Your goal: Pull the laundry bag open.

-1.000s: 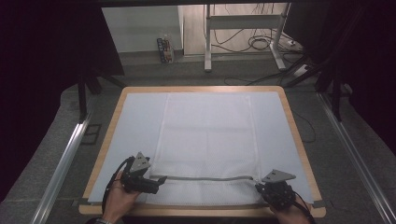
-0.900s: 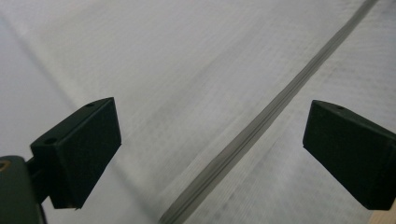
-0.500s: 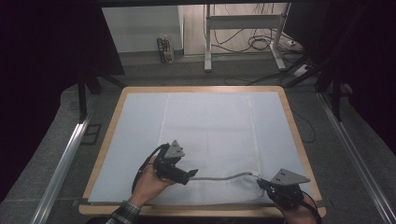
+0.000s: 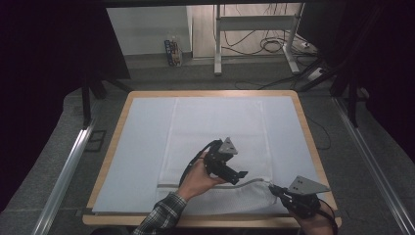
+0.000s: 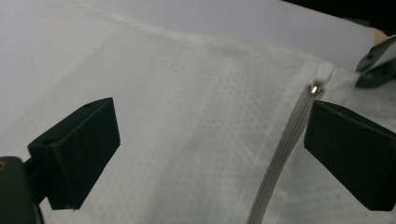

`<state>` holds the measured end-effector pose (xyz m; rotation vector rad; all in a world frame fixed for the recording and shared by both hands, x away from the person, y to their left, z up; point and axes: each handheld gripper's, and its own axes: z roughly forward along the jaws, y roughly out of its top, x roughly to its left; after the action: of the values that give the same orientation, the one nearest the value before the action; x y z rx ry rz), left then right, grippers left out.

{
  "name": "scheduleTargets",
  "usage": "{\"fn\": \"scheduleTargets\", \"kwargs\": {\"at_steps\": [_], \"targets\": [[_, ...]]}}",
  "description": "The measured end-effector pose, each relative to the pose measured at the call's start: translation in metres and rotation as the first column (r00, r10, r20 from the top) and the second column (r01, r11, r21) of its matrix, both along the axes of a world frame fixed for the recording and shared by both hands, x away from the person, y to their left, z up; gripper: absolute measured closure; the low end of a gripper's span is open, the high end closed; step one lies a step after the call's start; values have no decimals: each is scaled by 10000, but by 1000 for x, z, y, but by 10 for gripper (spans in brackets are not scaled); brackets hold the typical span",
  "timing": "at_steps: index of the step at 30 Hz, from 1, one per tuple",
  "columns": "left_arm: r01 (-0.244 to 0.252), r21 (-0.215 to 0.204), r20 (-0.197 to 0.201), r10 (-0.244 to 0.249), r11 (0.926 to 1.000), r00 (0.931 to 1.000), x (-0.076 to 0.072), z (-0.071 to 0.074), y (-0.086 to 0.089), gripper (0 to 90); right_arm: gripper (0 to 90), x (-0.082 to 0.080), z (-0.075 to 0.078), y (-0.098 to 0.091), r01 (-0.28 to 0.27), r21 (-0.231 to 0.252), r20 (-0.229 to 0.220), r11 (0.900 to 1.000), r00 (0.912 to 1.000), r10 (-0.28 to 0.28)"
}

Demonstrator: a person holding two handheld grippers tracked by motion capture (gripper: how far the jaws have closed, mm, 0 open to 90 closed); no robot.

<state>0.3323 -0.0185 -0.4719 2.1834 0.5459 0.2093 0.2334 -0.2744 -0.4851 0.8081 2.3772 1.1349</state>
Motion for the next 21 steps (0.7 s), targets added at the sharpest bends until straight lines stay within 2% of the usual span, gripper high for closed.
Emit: {"fn": "scheduleTargets", "kwargs": {"at_steps": [1, 3, 4, 6, 9, 13, 18, 20, 21], "targets": [[26, -124, -38, -26, 9999, 10000, 0, 0, -7, 34, 878, 0, 0, 0, -3, -26, 5, 10000, 10000, 3], [309, -35, -14, -309, 9995, 9995, 2, 0, -18, 33, 878, 0, 0, 0, -44, -7, 0, 10000, 10000, 44], [470, 149, 44, -471, 9988, 9989, 3, 0, -23, 33, 878, 0, 0, 0, -44, -7, 0, 10000, 10000, 44], [597, 158, 35, -597, 9981, 9982, 4, -1, -33, 33, 878, 0, 0, 0, -56, -19, -3, 10000, 10000, 56], [782, 5, 15, -782, 9969, 9969, 5, -3, -50, 33, 878, 0, 0, 0, -65, -39, -11, 10000, 10000, 65], [1036, 190, -19, -1036, 9944, 9946, 5, -4, -57, 34, 878, 0, 0, 0, -62, -55, -25, 10000, 10000, 62], [1064, 223, -148, -1061, 9941, 9942, 5, -9, -64, 35, 877, 0, 0, 0, -88, -52, -12, 9999, 10000, 88], [1011, 305, -43, -1010, 9944, 9949, 5, -8, -63, 52, 877, 0, 0, 0, -123, -113, -12, 9999, 9999, 123], [799, 493, 131, -806, 9956, 9967, 5, -6, -61, 65, 877, 0, 0, 0, -121, -110, 5, 9999, 9999, 121]]}}
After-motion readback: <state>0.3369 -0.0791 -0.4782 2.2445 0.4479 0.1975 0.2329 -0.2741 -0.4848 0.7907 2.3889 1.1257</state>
